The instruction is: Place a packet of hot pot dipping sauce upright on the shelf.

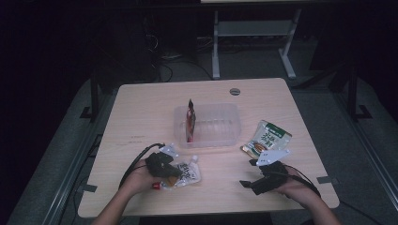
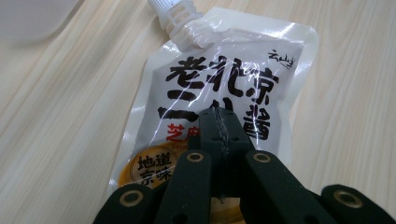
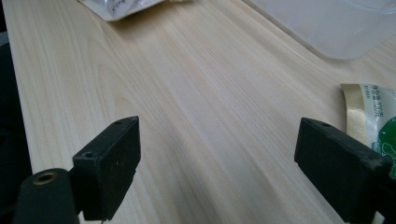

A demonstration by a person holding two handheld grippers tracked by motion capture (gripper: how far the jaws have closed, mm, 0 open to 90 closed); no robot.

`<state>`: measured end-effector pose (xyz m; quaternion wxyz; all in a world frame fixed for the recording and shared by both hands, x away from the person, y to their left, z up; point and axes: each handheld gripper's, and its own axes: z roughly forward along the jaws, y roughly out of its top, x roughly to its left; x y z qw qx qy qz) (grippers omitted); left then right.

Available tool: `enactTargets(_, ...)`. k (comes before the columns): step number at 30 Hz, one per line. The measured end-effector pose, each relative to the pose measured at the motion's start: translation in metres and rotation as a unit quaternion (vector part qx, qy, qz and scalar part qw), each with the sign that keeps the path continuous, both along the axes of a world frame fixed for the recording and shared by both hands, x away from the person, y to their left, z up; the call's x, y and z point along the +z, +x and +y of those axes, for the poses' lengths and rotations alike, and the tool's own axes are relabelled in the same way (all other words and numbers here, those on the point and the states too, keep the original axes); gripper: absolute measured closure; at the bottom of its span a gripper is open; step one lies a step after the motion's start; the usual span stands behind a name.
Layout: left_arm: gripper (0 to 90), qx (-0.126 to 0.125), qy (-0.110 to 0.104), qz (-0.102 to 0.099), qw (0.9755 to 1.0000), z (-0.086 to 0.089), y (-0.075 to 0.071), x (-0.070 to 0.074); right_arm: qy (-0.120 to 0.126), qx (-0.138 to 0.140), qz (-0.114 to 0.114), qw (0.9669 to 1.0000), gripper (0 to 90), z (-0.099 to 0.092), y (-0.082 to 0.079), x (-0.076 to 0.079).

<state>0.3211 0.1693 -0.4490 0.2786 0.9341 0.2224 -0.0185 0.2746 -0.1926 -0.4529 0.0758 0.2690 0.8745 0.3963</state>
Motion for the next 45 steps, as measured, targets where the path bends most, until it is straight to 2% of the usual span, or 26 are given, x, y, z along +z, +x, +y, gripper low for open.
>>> enactTargets(5,90.0,-0.02,-0.003,-0.001,0.9998,-0.028,0.002,-0.001,0.0,0.001,0.002,1.0,13.8,0.0,0.0,0.0)
enactTargets(9,90.0,-0.019,-0.006,-0.002,0.9998,-0.047,0.003,-0.001,-0.002,0.002,0.002,1.0,13.8,-0.001,0.0,0.0)
enactTargets(18,90.0,-0.025,-0.015,-0.01,0.9995,-0.076,0.004,-0.003,-0.002,0.006,0.001,1.0,13.8,0.001,-0.001,0.0)
enactTargets(21,90.0,-0.024,-0.022,-0.013,0.9994,-0.079,0.003,-0.003,-0.003,0.008,0.001,1.0,13.8,0.002,-0.002,0.0)
enactTargets(27,90.0,-0.012,-0.057,-0.017,0.9981,-0.066,0.003,0.009,0.003,0.004,0.007,1.0,13.8,0.0,-0.001,0.0)
enactTargets(30,90.0,-0.001,-0.069,-0.023,0.9973,-0.054,0.001,0.02,0.004,-0.005,0.017,0.9998,13.3,-0.001,0.0,0.001)
enactTargets(33,90.0,0.017,-0.087,-0.027,0.9957,-0.038,-0.002,0.027,0.013,-0.006,0.032,0.9994,13.3,-0.003,0.002,0.004)
enactTargets(34,90.0,0.023,-0.092,-0.029,0.9951,-0.033,-0.004,0.029,0.014,-0.01,0.031,0.9994,13.3,-0.003,0.002,0.005)
enactTargets(38,90.0,0.04,-0.099,-0.03,0.9938,-0.015,-0.013,0.031,0.028,-0.031,0.035,0.9985,13.5,-0.005,0.003,0.01)
enactTargets(39,90.0,0.04,-0.099,-0.03,0.9938,-0.015,-0.013,0.031,0.032,-0.037,0.044,0.9978,13.4,-0.004,0.003,0.011)
enactTargets(42,90.0,0.049,-0.094,-0.025,0.9941,-0.003,-0.021,0.025,0.035,-0.031,0.051,0.9976,13.4,-0.004,0.004,0.013)
enactTargets(45,89.9,0.048,-0.09,-0.023,0.9945,0.004,-0.022,0.023,0.034,-0.032,0.059,0.9972,13.4,-0.001,0.005,0.013)
